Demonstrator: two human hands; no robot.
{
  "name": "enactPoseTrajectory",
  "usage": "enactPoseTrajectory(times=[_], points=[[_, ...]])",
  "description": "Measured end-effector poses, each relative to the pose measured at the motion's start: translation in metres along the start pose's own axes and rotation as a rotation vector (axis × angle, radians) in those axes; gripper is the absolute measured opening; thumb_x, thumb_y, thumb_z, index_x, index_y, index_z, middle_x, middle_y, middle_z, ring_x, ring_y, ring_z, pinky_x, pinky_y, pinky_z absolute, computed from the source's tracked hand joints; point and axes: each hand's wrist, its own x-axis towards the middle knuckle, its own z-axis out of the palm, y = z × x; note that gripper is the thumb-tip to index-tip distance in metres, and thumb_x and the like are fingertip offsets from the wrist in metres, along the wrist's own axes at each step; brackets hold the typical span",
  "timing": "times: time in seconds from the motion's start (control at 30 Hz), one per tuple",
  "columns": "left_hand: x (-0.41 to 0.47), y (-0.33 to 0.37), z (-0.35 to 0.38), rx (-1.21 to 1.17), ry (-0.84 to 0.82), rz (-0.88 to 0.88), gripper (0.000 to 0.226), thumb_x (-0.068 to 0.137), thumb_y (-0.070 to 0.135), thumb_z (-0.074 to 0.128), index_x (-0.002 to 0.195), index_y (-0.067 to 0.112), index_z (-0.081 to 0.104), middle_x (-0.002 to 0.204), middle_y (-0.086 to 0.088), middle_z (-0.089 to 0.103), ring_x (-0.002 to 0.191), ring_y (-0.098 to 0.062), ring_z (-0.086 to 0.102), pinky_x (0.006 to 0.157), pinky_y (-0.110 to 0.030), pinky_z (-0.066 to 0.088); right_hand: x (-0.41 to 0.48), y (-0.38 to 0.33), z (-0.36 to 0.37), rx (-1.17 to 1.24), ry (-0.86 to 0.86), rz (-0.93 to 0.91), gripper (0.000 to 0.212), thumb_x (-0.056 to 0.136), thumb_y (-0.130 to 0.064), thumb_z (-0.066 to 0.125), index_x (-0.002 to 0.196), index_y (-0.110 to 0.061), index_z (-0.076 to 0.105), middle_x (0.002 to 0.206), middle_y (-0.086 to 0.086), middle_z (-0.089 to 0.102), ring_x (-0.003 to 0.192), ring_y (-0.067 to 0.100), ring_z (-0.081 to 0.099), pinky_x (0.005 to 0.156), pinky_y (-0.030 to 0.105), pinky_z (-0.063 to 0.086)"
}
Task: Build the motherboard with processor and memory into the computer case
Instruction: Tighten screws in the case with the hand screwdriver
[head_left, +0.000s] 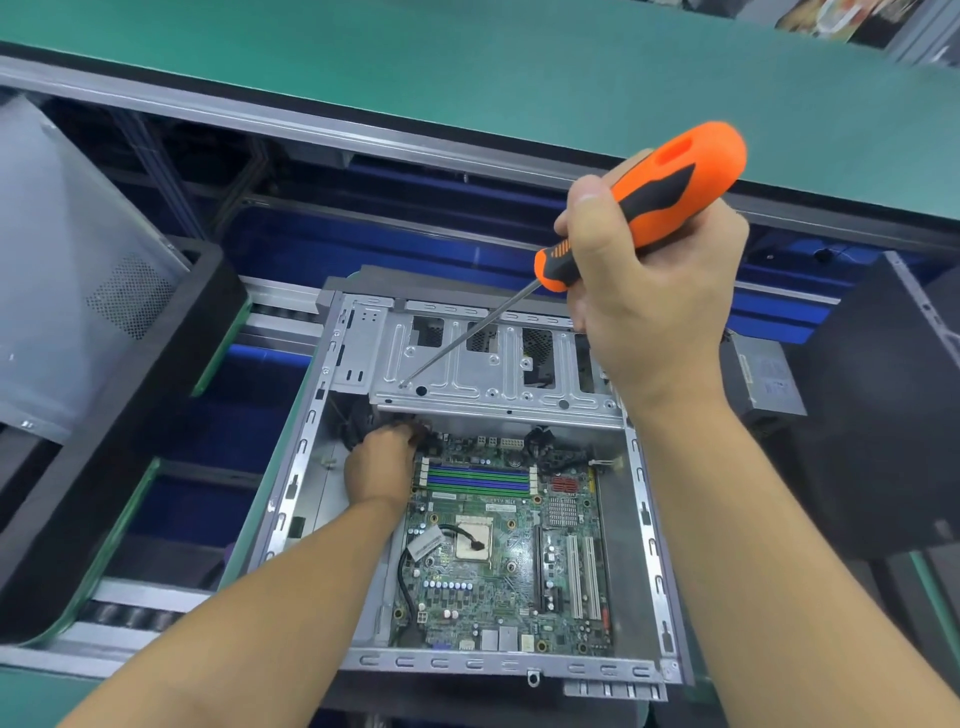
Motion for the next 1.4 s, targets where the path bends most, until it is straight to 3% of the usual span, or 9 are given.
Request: enactPoseTrajectory(times=[0.3, 0.63, 0.73, 0.83, 1.1, 1.4], points=[[0.004, -0.003, 0.004, 0.039, -0.032, 0.117, 0.017, 0.086, -0.003, 0.059, 0.095, 0.009, 0.067, 0.094, -0.01, 0.069, 0.071, -0.032, 0.067, 0.053, -0.031, 0.043, -0.005, -0.002, -0.007, 0.002, -0.004, -0.007, 0.043, 0.086, -0.021, 0.063, 0.068, 0.017, 0.051, 0.057, 0.024, 0.048, 0.049, 0.041, 0.05, 0.049, 0.029, 0.043], [0.008, -0.002, -0.003, 0.146, -0.123, 0.162, 0.02, 0.086, -0.005, 0.058, 0.098, 0.009, 0.066, 0.092, -0.009, 0.066, 0.074, -0.03, 0.067, 0.056, -0.032, 0.047, -0.01, -0.002, -0.016, -0.013, 0.009, -0.007, 0.042, 0.085, -0.021, 0.063, 0.068, 0.015, 0.052, 0.062, 0.025, 0.049, 0.052, 0.045, 0.052, 0.048, 0.042, 0.046], [0.015, 0.002, -0.01, 0.278, -0.189, 0.198, 0.035, 0.078, -0.014, 0.054, 0.104, 0.009, 0.062, 0.091, -0.011, 0.068, 0.08, -0.031, 0.069, 0.064, -0.037, 0.054, -0.012, -0.001, -0.02, -0.013, 0.005, 0.004, 0.043, 0.085, -0.021, 0.063, 0.069, 0.017, 0.051, 0.062, 0.027, 0.048, 0.052, 0.046, 0.051, 0.046, 0.038, 0.045], [0.023, 0.004, -0.014, 0.338, -0.228, 0.229, 0.036, 0.08, -0.013, 0.053, 0.106, 0.01, 0.063, 0.097, -0.011, 0.069, 0.088, -0.031, 0.069, 0.071, -0.038, 0.055, -0.012, -0.001, -0.021, -0.015, 0.007, 0.002, 0.044, 0.086, -0.022, 0.063, 0.069, 0.017, 0.052, 0.061, 0.029, 0.047, 0.052, 0.046, 0.052, 0.046, 0.034, 0.044], [0.021, 0.018, -0.017, 0.223, -0.218, 0.027, 0.028, 0.085, -0.011, 0.049, 0.1, 0.007, 0.066, 0.097, -0.015, 0.069, 0.089, -0.032, 0.067, 0.071, -0.038, 0.054, -0.012, -0.003, -0.013, 0.019, -0.013, 0.024, 0.044, 0.084, -0.022, 0.063, 0.07, 0.018, 0.051, 0.065, 0.03, 0.049, 0.053, 0.044, 0.052, 0.048, 0.044, 0.045], [0.017, 0.022, -0.017, 0.136, -0.173, -0.022, 0.03, 0.086, -0.009, 0.048, 0.101, 0.007, 0.068, 0.1, -0.016, 0.068, 0.09, -0.034, 0.067, 0.07, -0.038, 0.053, -0.014, -0.005, -0.009, 0.002, -0.026, 0.003, 0.043, 0.084, -0.021, 0.063, 0.069, 0.018, 0.052, 0.062, 0.024, 0.05, 0.053, 0.041, 0.054, 0.048, 0.042, 0.046]])
